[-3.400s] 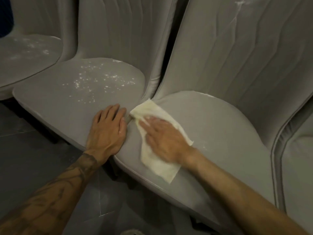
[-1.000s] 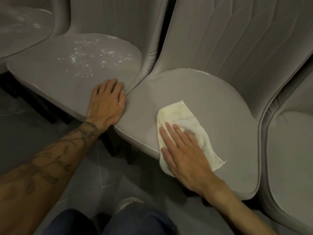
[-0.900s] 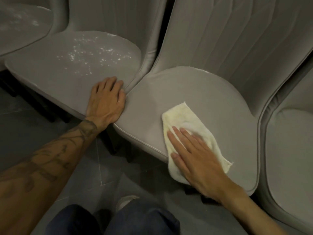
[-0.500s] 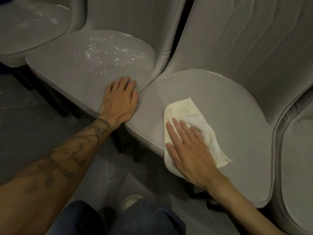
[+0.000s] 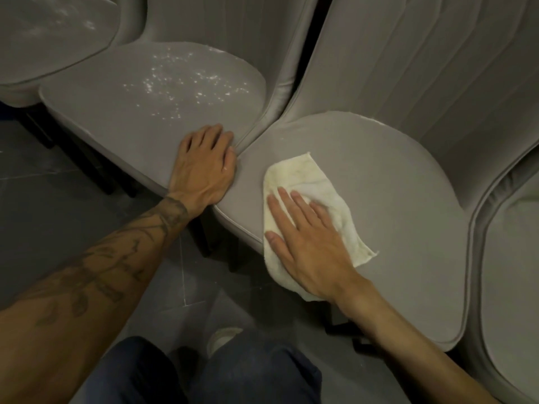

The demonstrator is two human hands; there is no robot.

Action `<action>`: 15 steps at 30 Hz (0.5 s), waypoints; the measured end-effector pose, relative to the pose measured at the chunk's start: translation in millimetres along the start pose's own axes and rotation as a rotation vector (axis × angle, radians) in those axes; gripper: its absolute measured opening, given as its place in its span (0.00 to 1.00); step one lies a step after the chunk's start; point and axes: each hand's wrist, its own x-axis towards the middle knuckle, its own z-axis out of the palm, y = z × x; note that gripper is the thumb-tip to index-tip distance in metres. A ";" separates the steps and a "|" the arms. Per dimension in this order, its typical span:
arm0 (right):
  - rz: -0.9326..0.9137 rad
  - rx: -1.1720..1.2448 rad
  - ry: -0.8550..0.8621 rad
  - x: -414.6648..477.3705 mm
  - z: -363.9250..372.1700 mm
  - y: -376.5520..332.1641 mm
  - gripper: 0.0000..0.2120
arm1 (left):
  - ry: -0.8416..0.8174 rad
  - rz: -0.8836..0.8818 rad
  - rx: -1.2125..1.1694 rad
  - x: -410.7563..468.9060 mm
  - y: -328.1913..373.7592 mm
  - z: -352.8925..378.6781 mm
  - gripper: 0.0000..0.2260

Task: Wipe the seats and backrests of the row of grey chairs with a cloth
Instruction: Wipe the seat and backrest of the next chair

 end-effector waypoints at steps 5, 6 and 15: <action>-0.019 0.031 -0.020 -46.6 1.5 22.0 0.30 | -0.002 -0.014 0.003 -0.2 0.8 0.2 0.23; -0.007 0.026 -0.022 -46.5 2.1 19.9 0.30 | 0.000 -0.019 -0.001 -0.4 0.8 -0.2 0.23; -0.043 0.061 0.006 94.9 -7.6 -49.1 0.31 | -0.028 -0.067 -0.088 0.4 0.1 -4.2 0.28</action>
